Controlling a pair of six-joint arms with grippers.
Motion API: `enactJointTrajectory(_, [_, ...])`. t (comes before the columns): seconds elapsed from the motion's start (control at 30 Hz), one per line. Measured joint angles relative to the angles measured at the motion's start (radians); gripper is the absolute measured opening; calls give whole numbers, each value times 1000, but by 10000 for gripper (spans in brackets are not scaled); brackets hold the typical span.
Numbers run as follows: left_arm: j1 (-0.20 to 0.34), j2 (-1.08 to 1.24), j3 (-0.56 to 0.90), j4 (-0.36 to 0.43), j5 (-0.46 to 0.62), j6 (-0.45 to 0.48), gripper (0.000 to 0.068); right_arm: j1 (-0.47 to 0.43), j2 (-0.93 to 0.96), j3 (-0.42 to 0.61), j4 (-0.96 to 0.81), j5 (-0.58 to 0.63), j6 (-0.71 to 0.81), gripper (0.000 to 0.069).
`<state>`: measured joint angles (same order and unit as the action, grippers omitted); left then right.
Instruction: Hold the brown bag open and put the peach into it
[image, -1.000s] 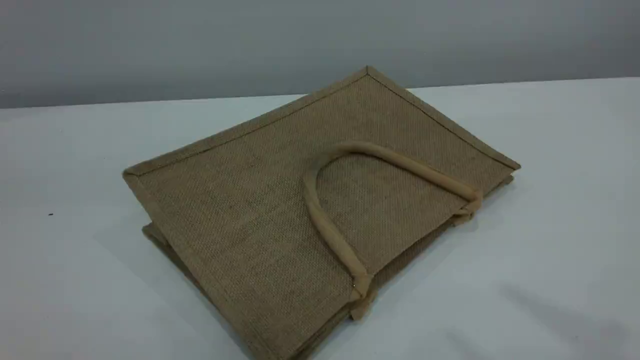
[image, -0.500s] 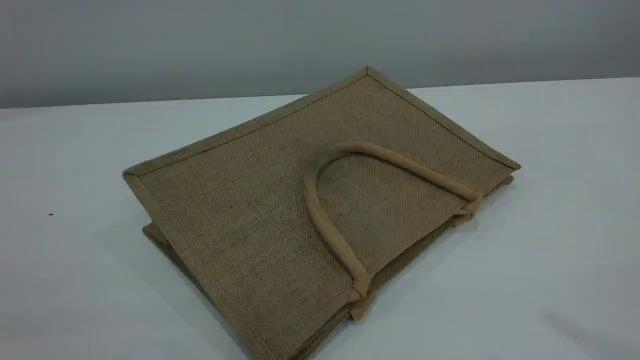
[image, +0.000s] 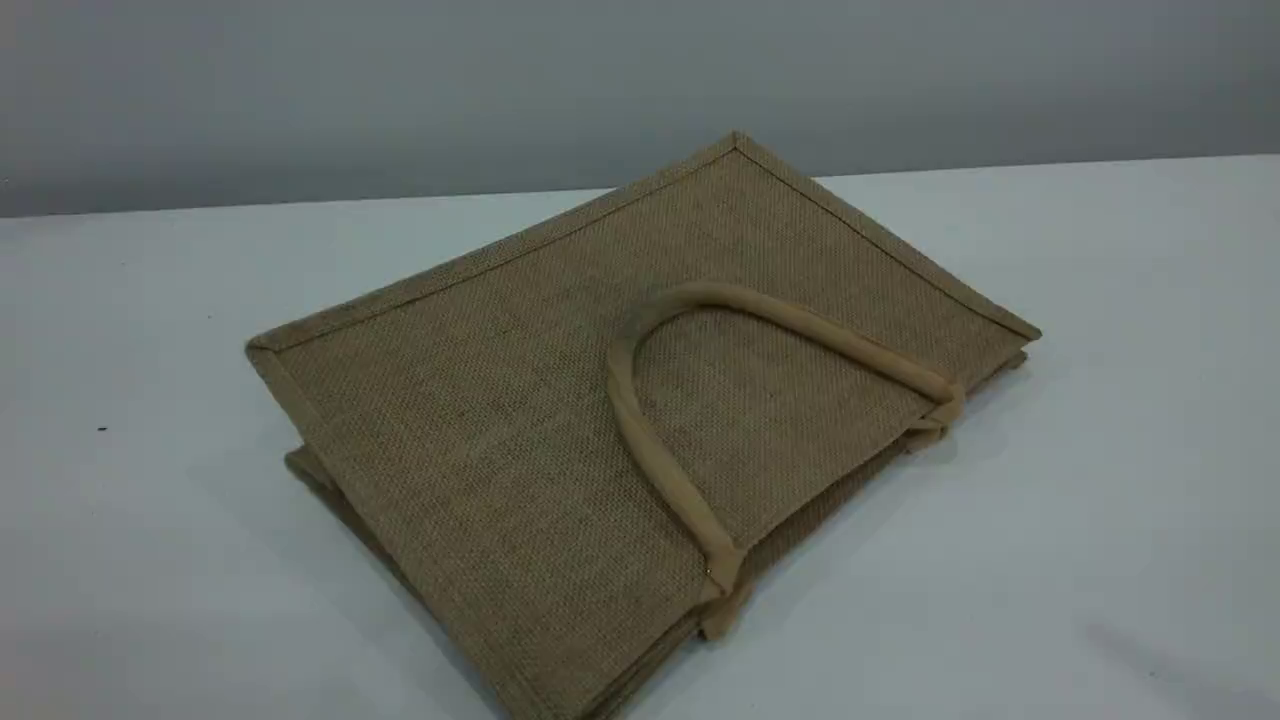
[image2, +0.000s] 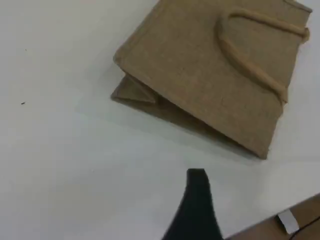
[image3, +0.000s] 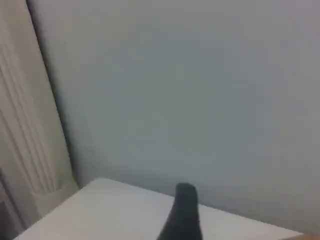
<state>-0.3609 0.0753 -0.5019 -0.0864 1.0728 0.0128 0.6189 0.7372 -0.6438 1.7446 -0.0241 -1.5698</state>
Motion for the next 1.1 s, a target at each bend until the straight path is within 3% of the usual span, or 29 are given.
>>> enactJointTrajectory(0.9, [0,1,-1,3,5,0,547,0,0,-2,-4,7,0,563])
enactJointTrajectory(1.1, [0,1,-1,3,5,0,547,0,0,-2,-217,-23,28,563])
